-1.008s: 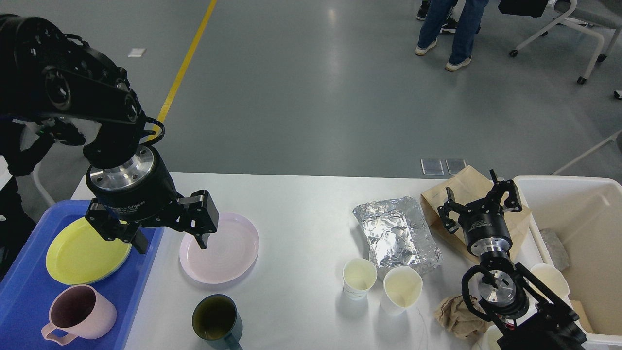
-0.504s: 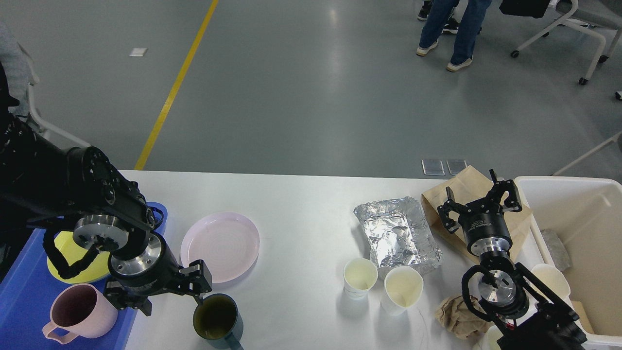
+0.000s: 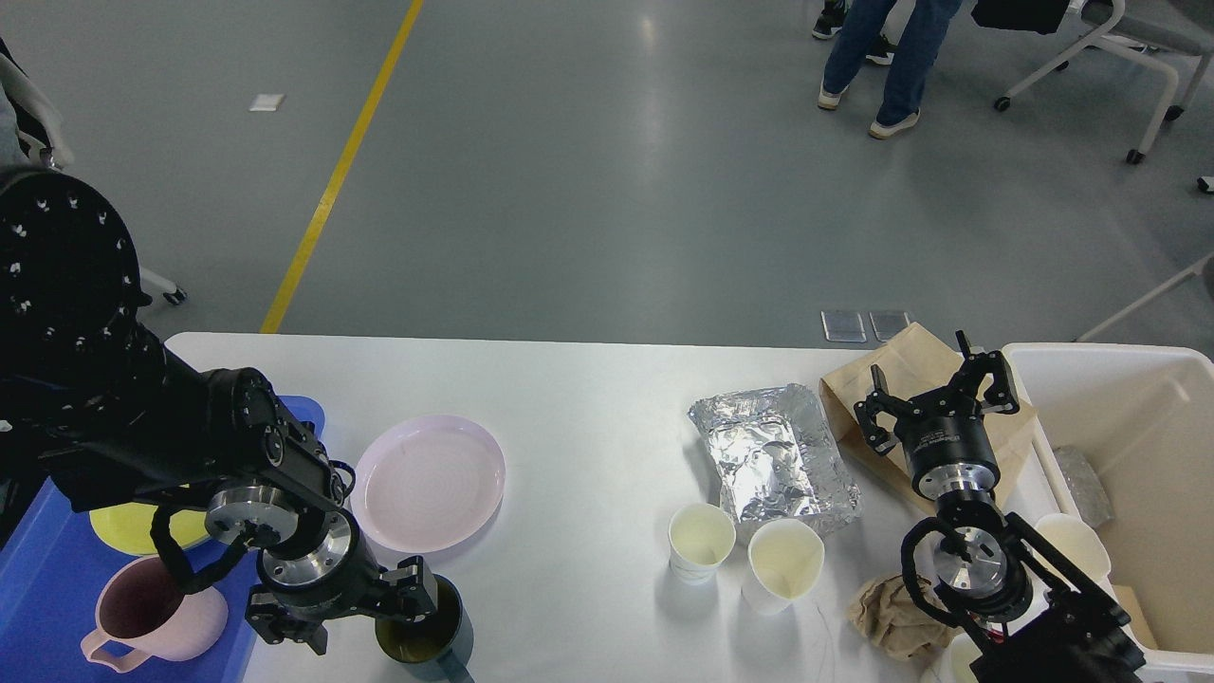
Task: Tidy desktop
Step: 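Close the left gripper around the dark green mug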
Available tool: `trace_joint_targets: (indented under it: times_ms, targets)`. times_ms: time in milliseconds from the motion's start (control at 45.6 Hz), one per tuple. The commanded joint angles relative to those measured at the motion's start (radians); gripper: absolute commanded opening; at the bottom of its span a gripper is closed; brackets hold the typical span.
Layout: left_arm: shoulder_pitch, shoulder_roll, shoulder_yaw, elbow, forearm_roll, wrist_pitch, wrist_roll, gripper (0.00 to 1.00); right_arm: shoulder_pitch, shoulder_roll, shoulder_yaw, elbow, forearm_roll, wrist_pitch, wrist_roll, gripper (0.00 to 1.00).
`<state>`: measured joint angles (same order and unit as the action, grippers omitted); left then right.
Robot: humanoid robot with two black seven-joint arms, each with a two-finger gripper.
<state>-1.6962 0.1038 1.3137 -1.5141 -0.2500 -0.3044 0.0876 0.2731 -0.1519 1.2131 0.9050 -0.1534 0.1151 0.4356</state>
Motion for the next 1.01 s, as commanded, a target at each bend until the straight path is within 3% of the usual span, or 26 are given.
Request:
trace_joint_targets:
  times_ms: [0,197,351,701,833,986]
  targets:
    - [0.059,0.043,-0.045,0.057,0.063,0.011,0.0,0.9,0.0,0.0,0.0,0.0,0.0,0.0,0.0,1.0]
    - [0.115,0.043,-0.077,0.057,0.104,0.11,-0.005,0.9,0.0,0.0,0.0,0.0,0.0,0.0,0.0,1.0]
    - [0.132,0.043,-0.097,0.057,0.126,0.117,-0.005,0.86,0.0,0.0,0.0,0.0,0.0,0.0,0.0,1.0]
    - [0.128,0.053,-0.094,0.054,0.138,0.107,0.001,0.25,0.0,0.0,0.0,0.0,0.0,0.0,0.0,1.0]
    - [0.129,0.054,-0.094,0.055,0.138,0.107,0.001,0.18,0.0,0.0,0.0,0.0,0.0,0.0,-0.001,1.0]
    - [0.128,0.06,-0.09,0.051,0.138,0.105,0.001,0.0,0.0,0.0,0.0,0.0,0.0,0.0,0.0,1.0]
